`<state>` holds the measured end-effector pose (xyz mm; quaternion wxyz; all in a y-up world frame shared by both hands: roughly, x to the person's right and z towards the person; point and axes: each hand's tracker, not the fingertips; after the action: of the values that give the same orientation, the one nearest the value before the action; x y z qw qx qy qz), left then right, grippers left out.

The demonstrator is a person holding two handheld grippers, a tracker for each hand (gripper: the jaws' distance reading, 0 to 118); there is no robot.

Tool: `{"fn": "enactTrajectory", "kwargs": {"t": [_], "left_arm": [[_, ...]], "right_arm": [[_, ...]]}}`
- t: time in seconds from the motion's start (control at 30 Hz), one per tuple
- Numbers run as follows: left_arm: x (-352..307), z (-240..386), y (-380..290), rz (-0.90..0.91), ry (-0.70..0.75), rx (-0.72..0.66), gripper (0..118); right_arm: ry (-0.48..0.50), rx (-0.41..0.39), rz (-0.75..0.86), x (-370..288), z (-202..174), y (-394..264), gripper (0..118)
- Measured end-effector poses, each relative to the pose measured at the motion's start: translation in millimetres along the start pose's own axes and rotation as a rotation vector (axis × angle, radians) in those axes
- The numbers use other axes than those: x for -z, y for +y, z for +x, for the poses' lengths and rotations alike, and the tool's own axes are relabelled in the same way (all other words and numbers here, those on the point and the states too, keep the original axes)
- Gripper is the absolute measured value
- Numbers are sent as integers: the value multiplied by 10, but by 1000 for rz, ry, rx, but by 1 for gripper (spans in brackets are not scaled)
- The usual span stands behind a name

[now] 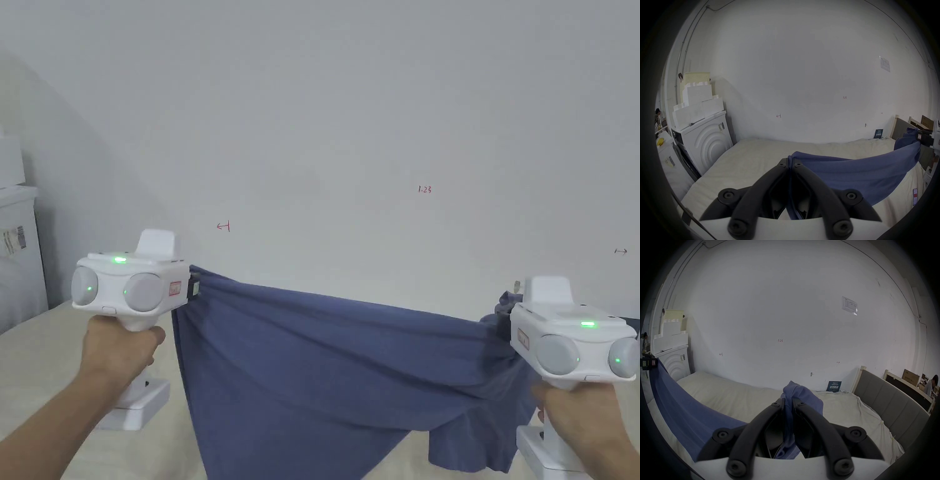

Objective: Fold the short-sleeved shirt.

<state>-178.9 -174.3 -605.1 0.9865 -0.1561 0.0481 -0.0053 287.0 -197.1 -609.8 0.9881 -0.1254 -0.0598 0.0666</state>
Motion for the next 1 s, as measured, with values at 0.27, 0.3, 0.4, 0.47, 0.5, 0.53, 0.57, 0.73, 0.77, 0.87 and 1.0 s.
{"fn": "enactTrajectory", "kwargs": {"t": [0.27, 0.3, 0.4, 0.47, 0.5, 0.53, 0.57, 0.73, 0.77, 0.87, 1.0], "left_arm": [[307, 192, -125, 18, 20, 4, 0], [329, 202, -208, 13, 19, 0, 0], [353, 243, -528, -15, 20, -2, 0], [316, 234, -777, -38, 8, -30, 0], [288, 238, -881, -43, 6, -47, 0], [249, 248, -1009, -51, 5, -41, 0], [187, 251, -1132, -57, 5, -41, 0], [-155, 224, -1756, -106, -17, -43, 0], [-252, 218, -1886, -111, -23, -48, 0], [-540, 152, -2286, -128, -35, -54, 0], [-934, 76, -2864, -167, -44, -55, 0]], "right_arm": [[-31, -7, 7, 389, -14, -157, 7], [-31, -9, 6, 396, -14, -225, 7], [-27, -11, -16, 307, -17, -446, 7], [-23, -11, -35, 242, -6, -673, 7], [-23, -10, -43, 223, -3, -776, 7], [-21, -8, -56, 171, 7, -891, 7], [-24, 3, -61, 110, 17, -1005, 7], [-30, 8, -90, -361, 68, -1570, 7], [-30, 9, -95, -483, 74, -1704, 7], [-39, 23, -110, -872, 111, -2090, 7], [-53, 8, -154, -1313, 111, -2614, 7]]}}
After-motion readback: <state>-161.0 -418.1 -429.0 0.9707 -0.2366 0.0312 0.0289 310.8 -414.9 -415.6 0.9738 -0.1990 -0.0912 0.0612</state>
